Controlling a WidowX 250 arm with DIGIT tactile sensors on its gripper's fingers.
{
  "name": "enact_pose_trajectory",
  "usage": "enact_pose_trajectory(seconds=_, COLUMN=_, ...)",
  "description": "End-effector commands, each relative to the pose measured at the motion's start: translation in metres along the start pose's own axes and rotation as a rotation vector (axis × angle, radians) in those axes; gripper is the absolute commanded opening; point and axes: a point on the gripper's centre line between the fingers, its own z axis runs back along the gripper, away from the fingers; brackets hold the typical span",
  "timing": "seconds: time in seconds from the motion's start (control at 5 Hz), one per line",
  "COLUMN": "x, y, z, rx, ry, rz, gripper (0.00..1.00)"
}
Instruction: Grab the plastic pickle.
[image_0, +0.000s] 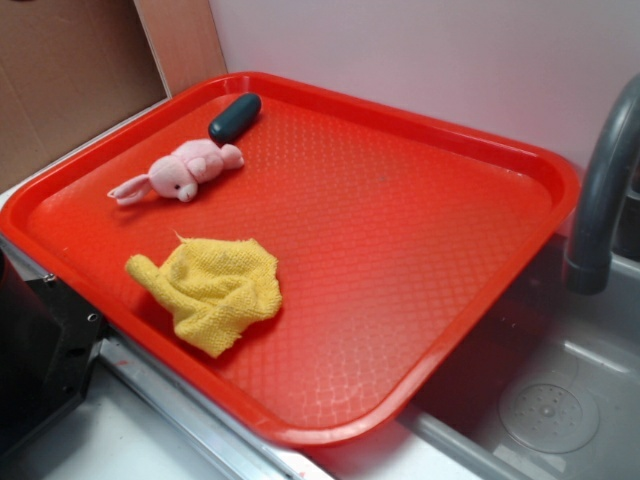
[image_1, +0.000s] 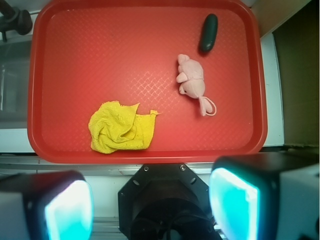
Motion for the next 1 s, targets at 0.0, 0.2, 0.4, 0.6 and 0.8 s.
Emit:
enact_pose_trajectory(seconds=0.0, x=0.0, y=0.0, z=0.0, rx=0.0, ry=0.0, rz=0.0, gripper=1.0)
enact_pose_trajectory(seconds=0.2, x=0.012, y=0.015, z=-0.014, rx=0.076, ry=-0.105, rz=0.111, gripper=1.0)
enact_pose_trajectory(seconds=0.4, x=0.024, y=0.031, z=-0.028, rx=0.121, ry=-0.208, rz=0.17, gripper=1.0)
enact_pose_trajectory(seconds=0.6, x=0.041, y=0.054, z=-0.045, rx=0.167, ry=-0.262, rz=0.232, gripper=1.0)
enact_pose_trajectory(seconds=0.8, x=0.063, y=0.079, z=-0.065, rx=0.186, ry=-0.3, rz=0.336, gripper=1.0)
